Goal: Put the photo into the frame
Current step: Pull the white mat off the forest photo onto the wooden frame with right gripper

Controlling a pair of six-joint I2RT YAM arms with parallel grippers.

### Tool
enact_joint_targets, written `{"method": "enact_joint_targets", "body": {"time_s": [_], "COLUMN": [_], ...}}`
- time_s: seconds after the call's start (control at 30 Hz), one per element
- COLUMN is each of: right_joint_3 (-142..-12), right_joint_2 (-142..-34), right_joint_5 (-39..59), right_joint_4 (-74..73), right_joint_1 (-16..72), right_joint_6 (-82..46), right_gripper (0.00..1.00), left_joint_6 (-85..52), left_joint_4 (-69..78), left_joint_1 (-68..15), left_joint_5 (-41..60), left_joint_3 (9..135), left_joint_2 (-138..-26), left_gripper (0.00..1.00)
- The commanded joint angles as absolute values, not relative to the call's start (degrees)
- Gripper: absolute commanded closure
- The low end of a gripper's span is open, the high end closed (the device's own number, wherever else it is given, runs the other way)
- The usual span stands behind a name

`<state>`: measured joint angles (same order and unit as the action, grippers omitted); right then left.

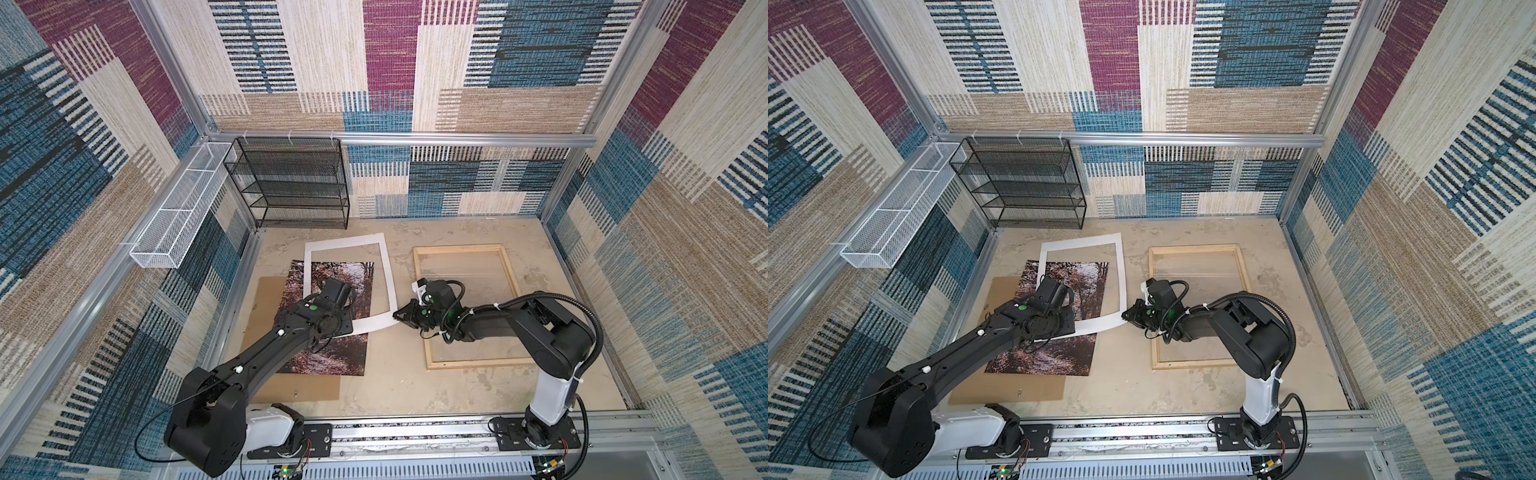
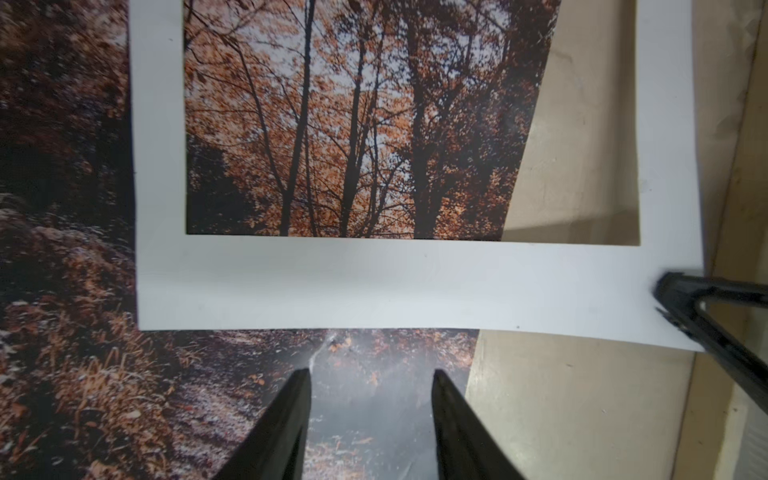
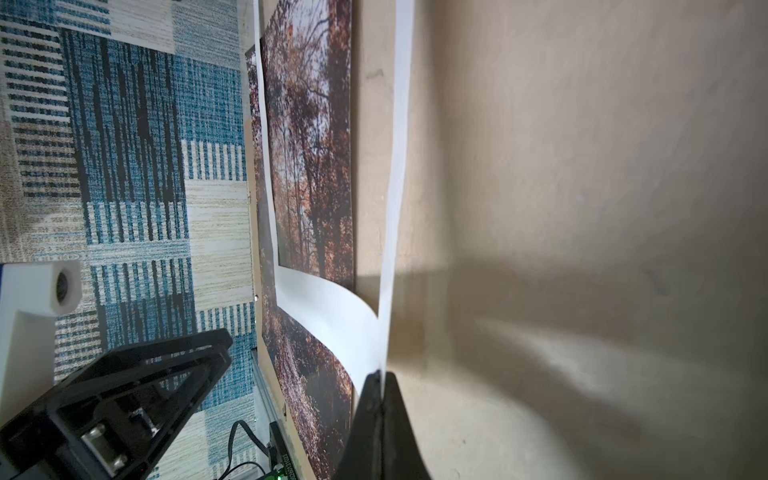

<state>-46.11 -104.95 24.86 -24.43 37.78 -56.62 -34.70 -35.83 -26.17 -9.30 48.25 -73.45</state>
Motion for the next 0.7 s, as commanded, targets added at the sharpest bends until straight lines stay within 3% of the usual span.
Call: {"method": "enact_joint_targets", "body": {"time_s": [0.0,0.37,0.67], "right_joint_3": [-46.2,-47.0,-41.9], "right_joint_2": [-102.0,-85.7,-68.2], "right_joint_5": [22.6,18.5,19.0], "right_joint_4": [-20.9,3.8,24.4], "right_joint_1": [37.5,35.8,28.8], "right_joint_6": [-52.7,-39.2,-33.6], "right_gripper": [1.00,1.00,1.00], "left_joint_6": [-33.4,-32.7,-33.4], "left_joint_4": [-39.6,-37.1,-30.7], "left_joint_1": [-25.4,-22.8,-23.5], "left_joint_5": [-12.8,-11.9,-5.9], "left_joint_3": [48.9,50.7,53.4], "left_joint_2": [-72.4,-73.0,-79.2], "left_gripper": [0.49,0.48,0.46]}}
